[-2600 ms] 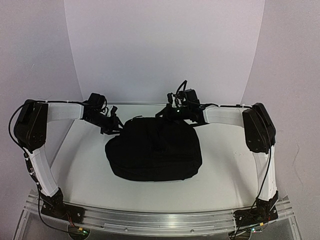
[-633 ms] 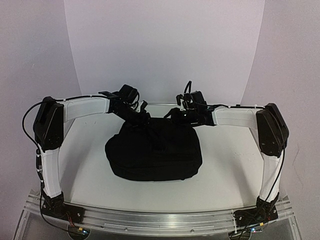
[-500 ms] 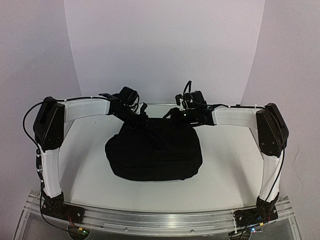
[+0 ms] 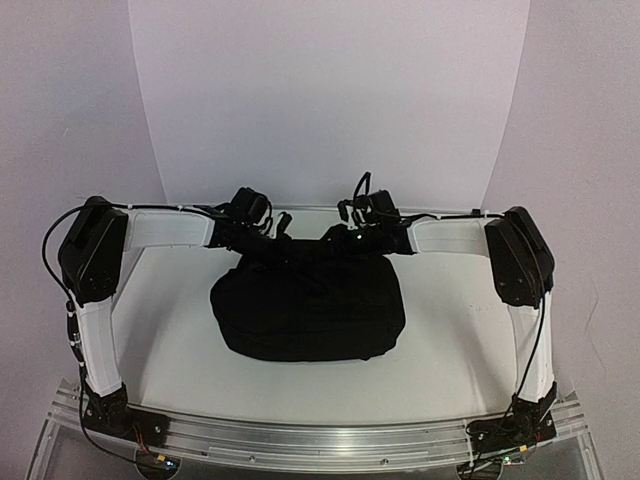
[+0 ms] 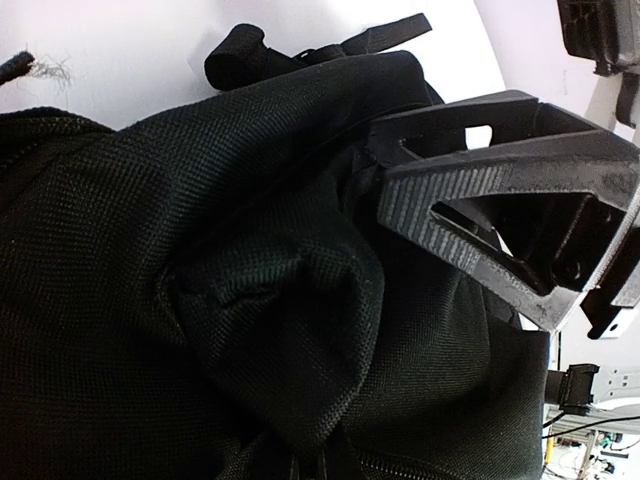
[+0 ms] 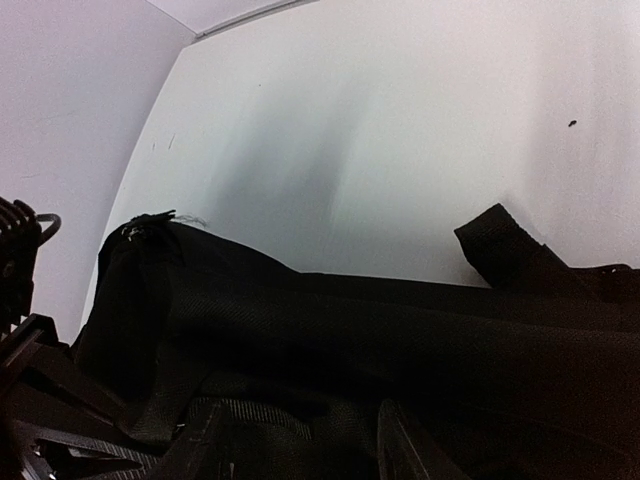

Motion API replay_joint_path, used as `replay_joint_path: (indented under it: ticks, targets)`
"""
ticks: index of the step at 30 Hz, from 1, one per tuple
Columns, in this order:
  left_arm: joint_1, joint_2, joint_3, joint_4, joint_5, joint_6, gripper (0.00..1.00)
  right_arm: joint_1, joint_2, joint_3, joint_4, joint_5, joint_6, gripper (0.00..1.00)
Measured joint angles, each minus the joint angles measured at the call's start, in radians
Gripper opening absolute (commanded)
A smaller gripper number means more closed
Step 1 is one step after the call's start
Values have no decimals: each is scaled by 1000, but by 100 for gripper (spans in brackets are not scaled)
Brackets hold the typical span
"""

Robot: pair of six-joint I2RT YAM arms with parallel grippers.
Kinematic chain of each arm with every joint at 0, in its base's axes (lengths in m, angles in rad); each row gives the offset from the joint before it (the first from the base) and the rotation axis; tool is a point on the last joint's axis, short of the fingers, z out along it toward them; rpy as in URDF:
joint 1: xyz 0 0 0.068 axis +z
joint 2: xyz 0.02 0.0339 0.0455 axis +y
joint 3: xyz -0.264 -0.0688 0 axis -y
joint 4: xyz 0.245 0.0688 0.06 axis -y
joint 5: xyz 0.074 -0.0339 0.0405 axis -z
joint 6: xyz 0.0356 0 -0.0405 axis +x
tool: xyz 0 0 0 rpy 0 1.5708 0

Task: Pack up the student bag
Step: Adjust the student bag at the center of the board.

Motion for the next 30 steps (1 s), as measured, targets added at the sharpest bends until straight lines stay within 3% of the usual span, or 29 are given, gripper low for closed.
replay_joint_path:
  ticks: [6,16,30]
  targets:
    - [0,-4,-18,25,0,0,0,-3,29,29,4,-27,8,45]
    - [0,-6,-20,23,0,0,0,-22,76,34,78,-117,88,28]
    - [0,-9,-20,4,-6,0,0,-24,110,25,221,-233,179,16]
